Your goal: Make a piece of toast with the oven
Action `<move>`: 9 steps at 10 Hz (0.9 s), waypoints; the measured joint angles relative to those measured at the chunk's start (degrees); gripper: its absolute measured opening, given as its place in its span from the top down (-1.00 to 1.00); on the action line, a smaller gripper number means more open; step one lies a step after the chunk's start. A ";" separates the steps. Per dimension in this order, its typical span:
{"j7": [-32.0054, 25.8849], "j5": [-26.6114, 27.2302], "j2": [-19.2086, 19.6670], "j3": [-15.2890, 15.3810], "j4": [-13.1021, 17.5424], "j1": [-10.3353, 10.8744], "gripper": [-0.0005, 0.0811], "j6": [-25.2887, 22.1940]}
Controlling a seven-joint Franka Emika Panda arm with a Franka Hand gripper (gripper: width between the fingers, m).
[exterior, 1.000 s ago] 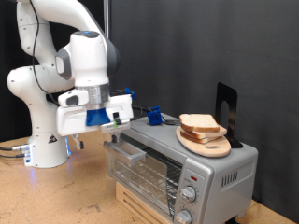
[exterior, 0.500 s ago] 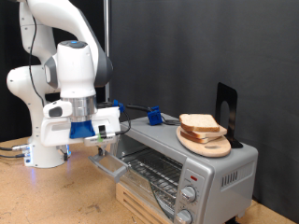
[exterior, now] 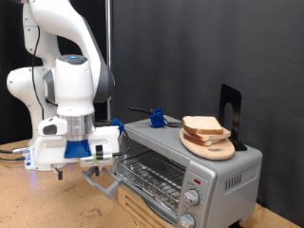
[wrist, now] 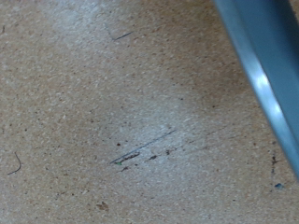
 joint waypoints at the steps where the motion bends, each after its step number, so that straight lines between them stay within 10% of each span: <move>1: -0.17 -1.07 0.90 -0.38 0.05 -0.19 -0.97 0.95; 9: 6.65 -5.63 13.13 -2.51 2.73 -1.08 -0.97 11.94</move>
